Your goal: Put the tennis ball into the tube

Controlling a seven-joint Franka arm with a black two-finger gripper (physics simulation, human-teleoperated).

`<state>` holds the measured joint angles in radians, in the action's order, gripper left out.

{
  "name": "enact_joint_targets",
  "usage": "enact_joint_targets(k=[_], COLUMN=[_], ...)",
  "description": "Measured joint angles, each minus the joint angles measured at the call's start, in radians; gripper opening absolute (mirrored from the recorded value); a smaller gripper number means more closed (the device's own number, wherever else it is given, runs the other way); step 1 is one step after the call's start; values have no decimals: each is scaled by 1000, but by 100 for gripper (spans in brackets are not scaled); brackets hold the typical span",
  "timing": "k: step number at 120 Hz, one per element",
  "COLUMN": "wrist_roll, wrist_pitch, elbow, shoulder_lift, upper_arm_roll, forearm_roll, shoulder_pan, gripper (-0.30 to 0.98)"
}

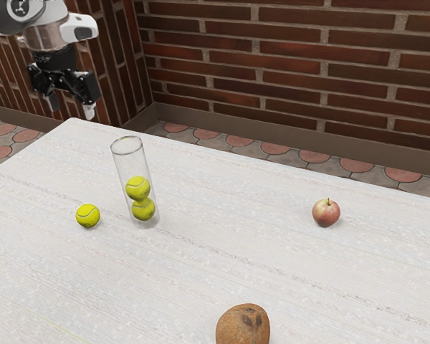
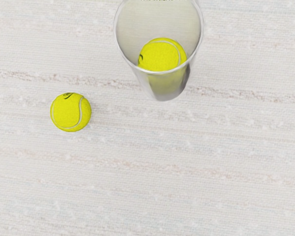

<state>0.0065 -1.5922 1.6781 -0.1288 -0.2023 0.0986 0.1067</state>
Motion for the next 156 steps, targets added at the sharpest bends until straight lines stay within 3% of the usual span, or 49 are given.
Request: enact_joint_targets(k=[17, 32, 58, 70, 110, 156], wrist_roll=[1, 2, 2, 3, 21, 66], wrist_pitch=[-4, -36, -267, -378, -625, -702], elbow=[29, 142, 472, 549, 508, 368], shoulder_lift=[-18, -36, -37, -2, 245, 420], upper_arm_roll=[-2, -7, -8, -7, -7, -7], forearm_roll=[3, 1, -16, -36, -111, -178], shoulder_pan=[-12, -98, -177, -218, -264, -286], gripper=[69, 69, 69, 69, 69, 69])
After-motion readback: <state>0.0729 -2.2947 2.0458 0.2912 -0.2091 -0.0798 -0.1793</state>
